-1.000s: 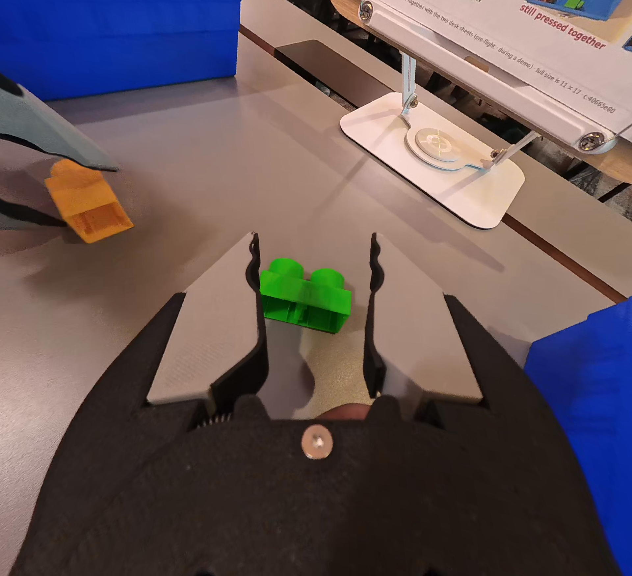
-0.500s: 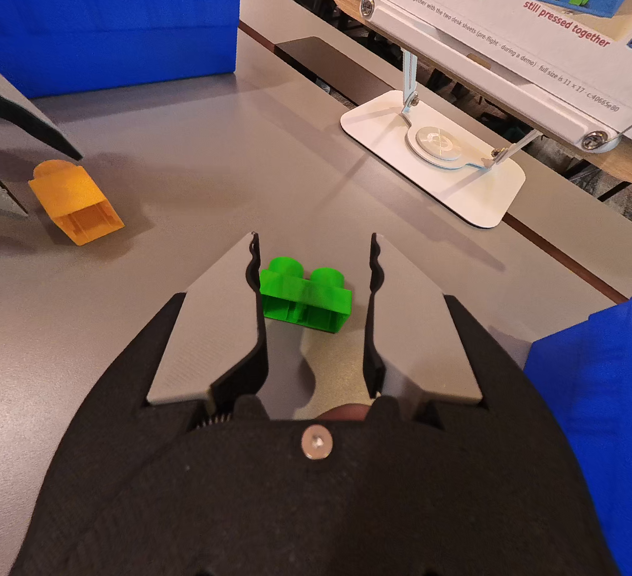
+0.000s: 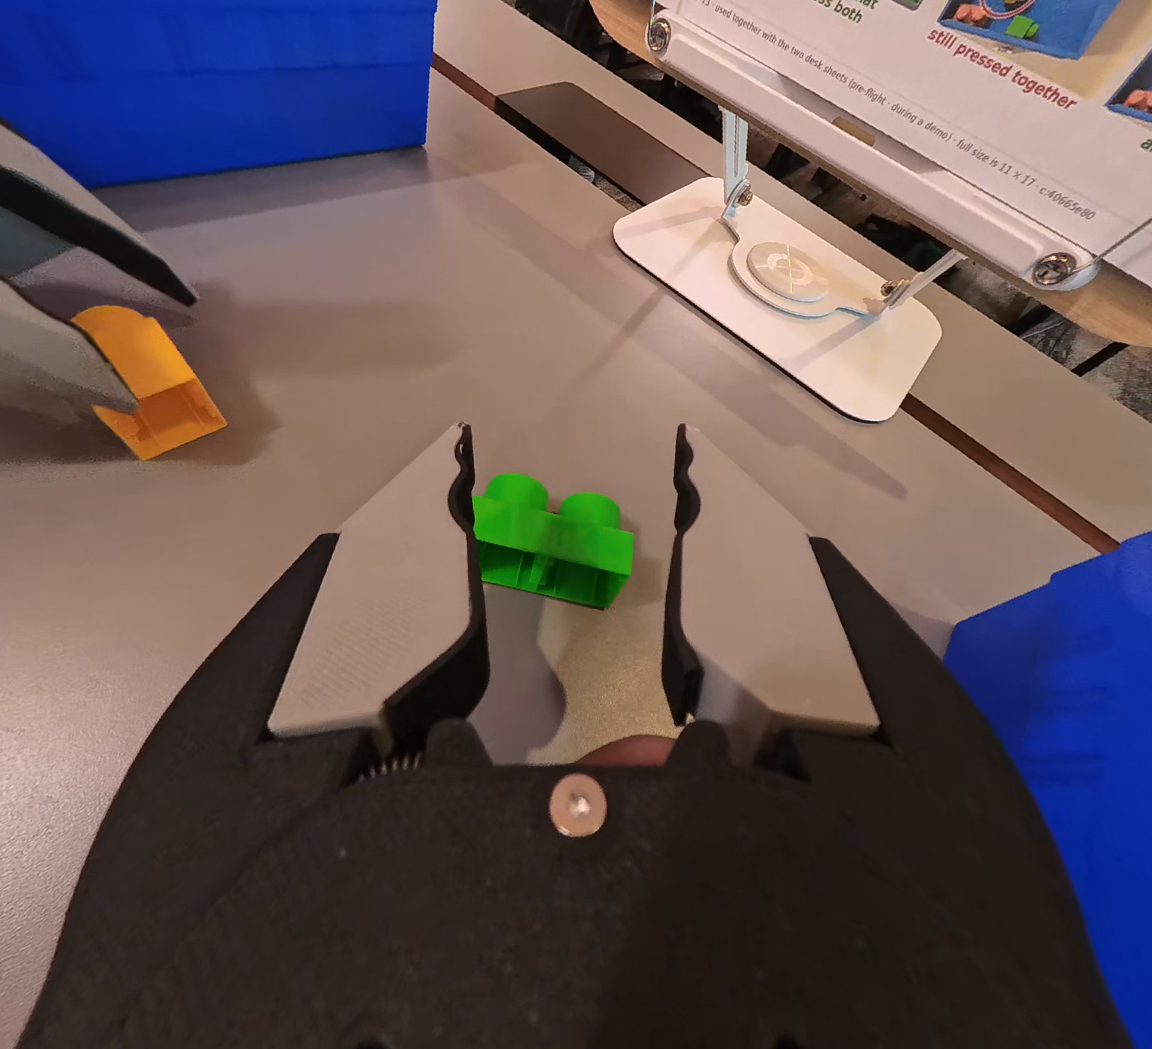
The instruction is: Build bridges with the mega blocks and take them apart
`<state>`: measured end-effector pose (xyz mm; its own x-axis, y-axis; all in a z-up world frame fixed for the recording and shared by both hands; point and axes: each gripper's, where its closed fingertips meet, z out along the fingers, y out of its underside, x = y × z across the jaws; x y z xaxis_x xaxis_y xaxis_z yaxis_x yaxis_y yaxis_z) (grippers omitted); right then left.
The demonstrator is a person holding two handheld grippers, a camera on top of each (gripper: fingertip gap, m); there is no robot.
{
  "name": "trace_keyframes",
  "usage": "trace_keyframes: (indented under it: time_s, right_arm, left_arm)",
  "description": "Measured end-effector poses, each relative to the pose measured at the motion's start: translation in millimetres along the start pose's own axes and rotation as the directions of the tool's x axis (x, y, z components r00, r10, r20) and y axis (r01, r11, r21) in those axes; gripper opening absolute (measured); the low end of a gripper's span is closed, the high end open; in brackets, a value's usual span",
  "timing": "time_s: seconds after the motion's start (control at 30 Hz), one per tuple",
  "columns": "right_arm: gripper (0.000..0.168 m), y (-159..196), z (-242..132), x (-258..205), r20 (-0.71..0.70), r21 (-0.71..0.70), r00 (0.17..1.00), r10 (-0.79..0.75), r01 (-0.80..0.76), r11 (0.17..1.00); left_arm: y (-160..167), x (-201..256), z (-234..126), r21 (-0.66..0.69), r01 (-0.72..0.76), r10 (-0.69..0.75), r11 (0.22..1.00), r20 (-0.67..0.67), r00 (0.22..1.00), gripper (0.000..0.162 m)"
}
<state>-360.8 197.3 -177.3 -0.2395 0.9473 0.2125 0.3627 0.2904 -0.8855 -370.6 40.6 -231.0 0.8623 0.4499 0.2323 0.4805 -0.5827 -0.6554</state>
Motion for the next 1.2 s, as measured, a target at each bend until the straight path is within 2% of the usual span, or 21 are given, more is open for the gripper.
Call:
trace_keyframes:
  time_s: [0.2, 0.33, 0.5, 0.6, 0.67, 0.73, 0.8, 0.87, 0.97, 1.07, 1.2]
  right_arm:
    - [0.062, -1.6, -0.7, -0.7, -0.003, 0.003, 1.0, -0.01, 0.01, 1.0]
    - [0.062, -0.1, 0.3, -1.7, -0.001, -0.004, 1.0, -0.014, 0.014, 1.0]
    - [0.062, -1.7, -1.4, -0.3, -0.005, 0.003, 1.0, -0.012, 0.012, 1.0]
    - [0.062, -2.3, -1.7, -0.2, -0.002, 0.005, 1.0, -0.008, 0.008, 1.0]
    - [0.062, -1.8, -1.1, -1.5, 0.002, 0.003, 1.0, -0.009, 0.009, 1.0]
    - [0.062, -1.7, -0.6, -3.2, 0.005, 0.001, 1.0, -0.014, 0.014, 1.0]
    - [0.062, -1.1, 0.1, -4.6, 0.007, -0.002, 1.0, -0.019, 0.019, 1.0]
    - [0.062, -0.1, 0.8, -5.4, 0.008, -0.006, 1.0, -0.02, 0.02, 1.0]
    - [0.062, 0.3, 0.8, -5.3, 0.01, -0.006, 1.0, -0.015, 0.015, 1.0]
    - [0.062, -0.8, -0.3, -3.5, 0.01, 0.0, 1.0, -0.006, 0.006, 1.0]
    - [0.062, -2.3, -1.1, -3.0, 0.02, 0.008, 1.0, 0.012, -0.012, 1.0]
  left_arm:
    - [-12.2, -12.4, -12.9, 0.058, 0.068, -0.068, 0.996, 0.003, 0.998, 0.072]
    - [-1.6, -10.5, -4.4, -0.006, 0.038, -0.038, 0.999, 0.023, 0.999, 0.072]
    - [-1.4, -7.4, -7.8, -0.012, 0.017, -0.016, 1.0, 0.024, 1.0, 0.073]
    - [-0.9, 0.8, -17.5, 0.001, -0.008, 0.008, 1.0, -0.06, 0.998, 0.07]
    - [0.8, 11.2, -26.8, -0.003, -0.134, 0.133, 0.991, -0.135, 0.982, 0.061]
    - [3.2, 14.5, -36.5, -0.02, -0.34, 0.334, 0.94, -0.146, 0.931, 0.06]
    - [4.0, 8.8, -42.1, -0.072, -0.523, 0.513, 0.849, -0.117, 0.85, 0.06]
    - [4.5, 2.4, -42.0, -0.129, -0.641, 0.63, 0.757, -0.118, 0.767, 0.06]
    - [18.6, 1.7, -33.7, -0.229, -0.7, 0.661, 0.676, -0.231, 0.714, 0.061]
    - [23.4, -8.9, -21.8, -0.339, -0.694, 0.671, 0.635, -0.203, 0.713, 0.061]
    - [25.3, -14.4, -9.4, -0.393, -0.688, 0.689, 0.611, -0.165, 0.706, 0.058]
